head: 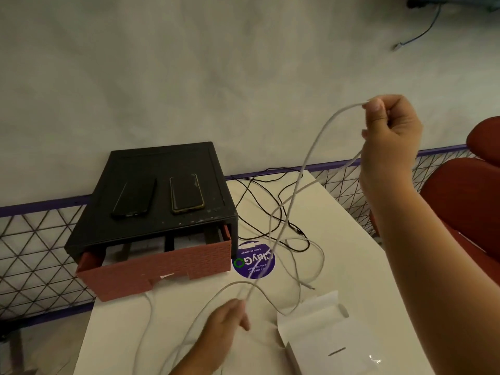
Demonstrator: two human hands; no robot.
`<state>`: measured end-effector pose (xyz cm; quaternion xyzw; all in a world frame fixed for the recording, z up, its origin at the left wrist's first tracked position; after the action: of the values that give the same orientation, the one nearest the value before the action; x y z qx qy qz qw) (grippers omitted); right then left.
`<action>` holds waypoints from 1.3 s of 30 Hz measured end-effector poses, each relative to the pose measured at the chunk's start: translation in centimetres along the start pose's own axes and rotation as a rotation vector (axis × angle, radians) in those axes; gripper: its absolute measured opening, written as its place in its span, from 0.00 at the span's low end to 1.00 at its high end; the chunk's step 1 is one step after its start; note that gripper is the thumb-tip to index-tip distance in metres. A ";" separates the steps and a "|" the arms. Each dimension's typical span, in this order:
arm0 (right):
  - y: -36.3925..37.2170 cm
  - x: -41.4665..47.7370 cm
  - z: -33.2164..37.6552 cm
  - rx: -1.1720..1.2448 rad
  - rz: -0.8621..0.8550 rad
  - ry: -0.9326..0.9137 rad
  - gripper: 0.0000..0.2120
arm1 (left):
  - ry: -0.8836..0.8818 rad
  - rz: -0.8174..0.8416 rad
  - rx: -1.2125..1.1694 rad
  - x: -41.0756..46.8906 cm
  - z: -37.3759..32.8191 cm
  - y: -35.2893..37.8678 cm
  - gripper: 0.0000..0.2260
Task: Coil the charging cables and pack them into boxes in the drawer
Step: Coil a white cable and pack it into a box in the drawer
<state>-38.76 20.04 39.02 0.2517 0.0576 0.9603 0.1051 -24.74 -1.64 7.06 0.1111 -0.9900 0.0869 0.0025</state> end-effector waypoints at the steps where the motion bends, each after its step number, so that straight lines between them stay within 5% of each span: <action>1: -0.8 0.6 -0.9 -0.022 -0.028 0.024 0.08 | -0.028 -0.109 -0.065 0.1 0.2 -1.8 0.21; 7: -1.1 0.9 -6.8 -0.191 0.022 0.188 0.10 | -0.058 -0.645 -0.003 -0.1 -2.2 -12.4 0.16; 10: -0.4 -0.2 -10.4 -0.223 0.076 0.318 0.10 | -0.077 -0.775 -0.234 0.1 -3.0 -15.3 0.16; 14: 0.7 -2.4 -15.4 -0.376 0.207 0.456 0.09 | -0.014 -0.752 -0.843 1.7 -4.8 -15.6 0.14; 17: 1.4 -4.8 -19.8 -0.668 0.411 0.548 0.08 | 0.082 -0.647 -1.091 2.7 -7.1 -14.9 0.07; 22: 0.7 -9.7 -25.9 -1.313 0.828 0.542 0.14 | 0.130 -0.468 -1.214 3.3 -8.9 -13.5 0.23; 27: 4.7 -10.4 -20.8 -0.994 0.793 0.405 0.28 | 0.116 -0.351 -0.995 3.7 -10.7 -10.7 0.06; 31: 10.2 -12.1 -12.5 -0.653 0.885 0.196 0.29 | 0.102 -0.238 -0.850 3.9 -13.1 -7.4 0.06; 33: 11.5 -12.5 -10.0 -0.573 0.873 0.135 0.26 | 0.094 -0.164 -0.853 3.9 -14.4 -6.1 0.07; 36: 12.0 -12.7 -9.5 -0.473 0.826 0.141 0.07 | 0.100 -0.076 -0.911 3.9 -16.3 -5.2 0.10; 39: 12.1 -14.6 -11.8 -0.369 0.888 0.289 0.11 | 0.195 -0.021 -0.990 4.0 -18.4 -5.7 0.08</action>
<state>-34.29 4.28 23.87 0.0937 -0.2122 0.9316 -0.2800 -27.67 -4.80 26.25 0.0978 -0.9065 -0.3831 0.1482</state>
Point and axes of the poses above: each hand's wrist, its own x-axis towards the middle knuckle, its own y-axis out of the palm, z = x × y, the point moved 10 cm from there along x, towards the middle knuckle, and after that the axes turned 10 degrees about y, right-handed, at the moved point
